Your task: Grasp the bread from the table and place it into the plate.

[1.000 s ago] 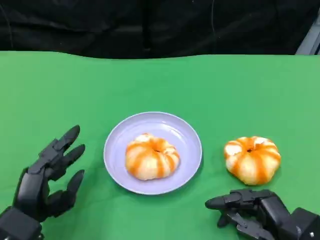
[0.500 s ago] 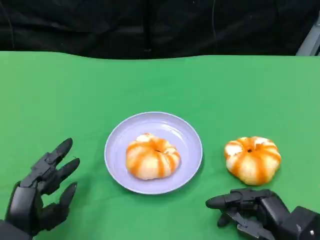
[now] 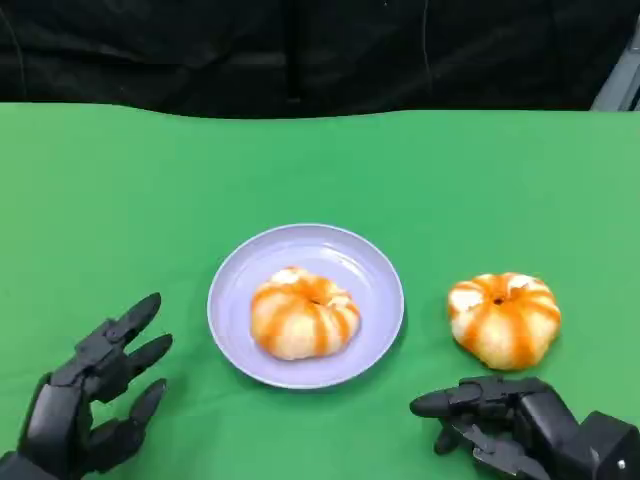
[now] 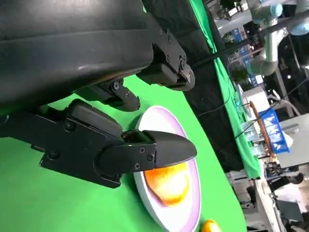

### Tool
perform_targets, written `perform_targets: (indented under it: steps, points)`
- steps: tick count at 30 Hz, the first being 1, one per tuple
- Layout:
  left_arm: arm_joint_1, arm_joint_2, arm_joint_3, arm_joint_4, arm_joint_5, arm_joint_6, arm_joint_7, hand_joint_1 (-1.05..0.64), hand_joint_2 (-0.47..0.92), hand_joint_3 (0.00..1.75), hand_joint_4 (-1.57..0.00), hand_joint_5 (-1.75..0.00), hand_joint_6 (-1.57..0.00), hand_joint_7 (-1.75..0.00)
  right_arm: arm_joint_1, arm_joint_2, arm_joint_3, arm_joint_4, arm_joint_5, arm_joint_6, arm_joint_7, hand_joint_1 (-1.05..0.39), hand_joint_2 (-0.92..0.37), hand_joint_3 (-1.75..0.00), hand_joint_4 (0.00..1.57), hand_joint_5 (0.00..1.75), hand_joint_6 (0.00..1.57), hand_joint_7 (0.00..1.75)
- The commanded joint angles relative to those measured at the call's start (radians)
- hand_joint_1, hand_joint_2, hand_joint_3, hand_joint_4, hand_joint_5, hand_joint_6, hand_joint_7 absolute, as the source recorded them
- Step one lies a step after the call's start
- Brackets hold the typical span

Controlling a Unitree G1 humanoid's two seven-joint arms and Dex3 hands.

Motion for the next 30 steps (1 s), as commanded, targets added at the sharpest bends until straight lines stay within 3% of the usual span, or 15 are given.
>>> perform_targets:
  steps: [1, 5, 15, 16, 17, 19, 21, 23, 24, 30]
  points:
    - [0.007, 0.007, 0.007, 0.014, 0.004, -0.01, 0.018, -0.13, 0.92, 0.25, -0.7, -0.03, -0.58, -0.03, 0.01, -0.02, -0.004, 0.002, -0.018, 0.02, -0.009, -0.07, -0.92, -0.37, 0.76, 1.17, 1.17, 0.15]
    - [0.003, 0.007, 0.005, 0.024, 0.036, -0.024, 0.058, 0.07, 0.86, 0.51, -0.9, -0.05, -0.82, -0.03, 0.004, -0.019, -0.01, 0.009, -0.013, 0.022, -0.005, -0.07, -0.92, -0.36, 0.78, 1.18, 1.18, 0.15]
    - [0.003, 0.014, -0.003, 0.026, 0.072, -0.03, 0.089, 0.09, 0.76, 0.69, -1.05, -0.08, -1.01, -0.04, 0.005, -0.017, -0.012, 0.009, -0.011, 0.021, -0.004, -0.07, -0.92, -0.35, 0.77, 1.19, 1.18, 0.15]
    - [0.004, 0.016, -0.005, 0.024, 0.08, -0.027, 0.096, 0.09, 0.74, 0.75, -1.15, -0.29, -1.16, -0.15, 0.006, -0.016, -0.012, 0.01, -0.009, 0.02, -0.002, -0.07, -0.92, -0.35, 0.77, 1.19, 1.18, 0.15]
    - [0.004, 0.018, -0.007, 0.023, 0.087, -0.025, 0.103, 0.09, 0.71, 0.82, -1.03, -0.75, -1.21, -0.3, 0.006, -0.015, -0.012, 0.011, -0.008, 0.019, -0.001, -0.07, -0.92, -0.35, 0.77, 1.19, 1.17, 0.15]
    - [0.005, 0.019, -0.009, 0.023, 0.094, -0.024, 0.111, 0.09, 0.69, 0.86, -0.93, -1.05, -1.21, -0.44, 0.006, -0.015, -0.012, 0.012, -0.007, 0.018, 0.0, -0.06, -0.92, -0.36, 0.77, 1.19, 1.17, 0.15]
    - [0.007, 0.024, -0.02, 0.019, 0.108, -0.031, 0.109, 0.09, 0.68, 0.87, -0.91, -1.12, -1.2, -0.48, 0.007, -0.015, -0.012, 0.008, -0.009, 0.02, -0.003, -0.06, -0.92, -0.36, 0.77, 1.2, 1.17, 0.15]
    - [0.011, 0.033, -0.039, 0.017, 0.124, -0.048, 0.094, 0.11, 0.51, 1.17, -0.92, -1.36, -1.06, -0.99, 0.008, -0.017, -0.011, 0.006, -0.013, 0.02, -0.007, -0.06, -0.92, -0.36, 0.77, 1.2, 1.18, 0.15]
    - [0.012, 0.037, -0.046, 0.018, 0.131, -0.056, 0.091, 0.11, 0.49, 1.21, -0.92, -1.39, -1.03, -1.08, 0.008, -0.017, -0.012, 0.005, -0.013, 0.02, -0.008, -0.06, -0.92, -0.36, 0.77, 1.2, 1.18, 0.15]
    - [0.015, 0.048, -0.083, 0.016, 0.146, -0.078, 0.079, 0.11, 0.46, 1.26, -0.93, -1.41, -0.99, -1.19, 0.007, -0.017, -0.012, 0.003, -0.008, 0.026, -0.002, -0.06, -0.92, -0.35, 0.76, 1.21, 1.18, 0.15]
